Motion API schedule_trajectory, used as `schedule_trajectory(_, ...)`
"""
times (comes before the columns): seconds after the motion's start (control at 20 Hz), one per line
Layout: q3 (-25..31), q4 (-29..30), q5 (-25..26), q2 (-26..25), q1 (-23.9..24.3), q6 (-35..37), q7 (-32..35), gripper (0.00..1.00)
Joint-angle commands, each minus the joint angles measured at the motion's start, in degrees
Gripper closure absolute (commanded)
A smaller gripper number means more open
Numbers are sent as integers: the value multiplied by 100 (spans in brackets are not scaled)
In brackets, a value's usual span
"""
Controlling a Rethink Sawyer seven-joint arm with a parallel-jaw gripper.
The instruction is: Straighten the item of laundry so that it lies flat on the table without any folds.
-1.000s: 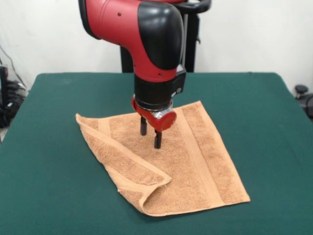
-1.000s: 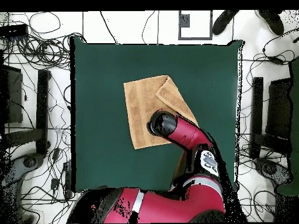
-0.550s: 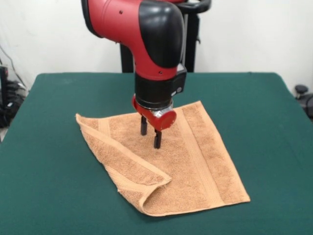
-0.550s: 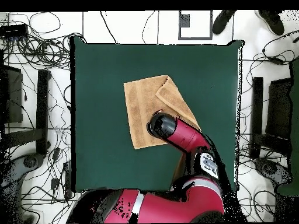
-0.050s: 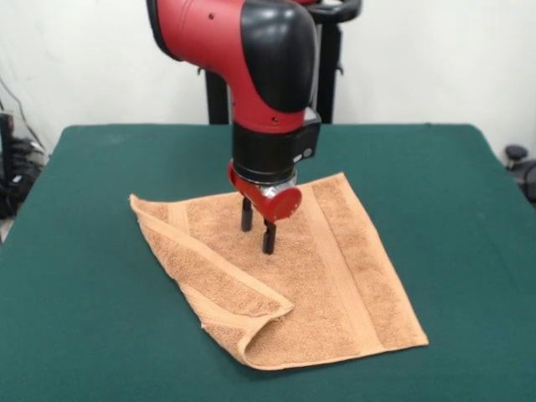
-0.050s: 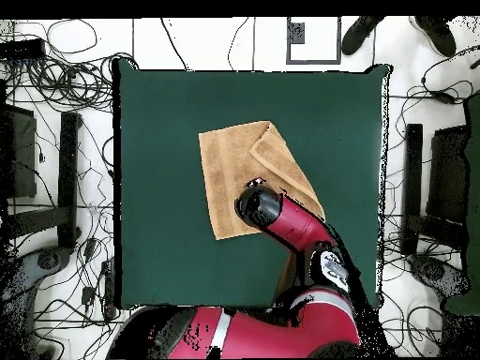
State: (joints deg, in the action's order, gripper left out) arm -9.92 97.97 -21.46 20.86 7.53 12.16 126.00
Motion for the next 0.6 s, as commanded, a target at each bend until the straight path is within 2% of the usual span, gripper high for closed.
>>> schedule_trajectory(0.05, 882, 1506, -153, -1059, -162, 163, 1229, 0)
schedule_trajectory(0.6, 966, 1812, -285, -983, -64, 47, 1190, 0)
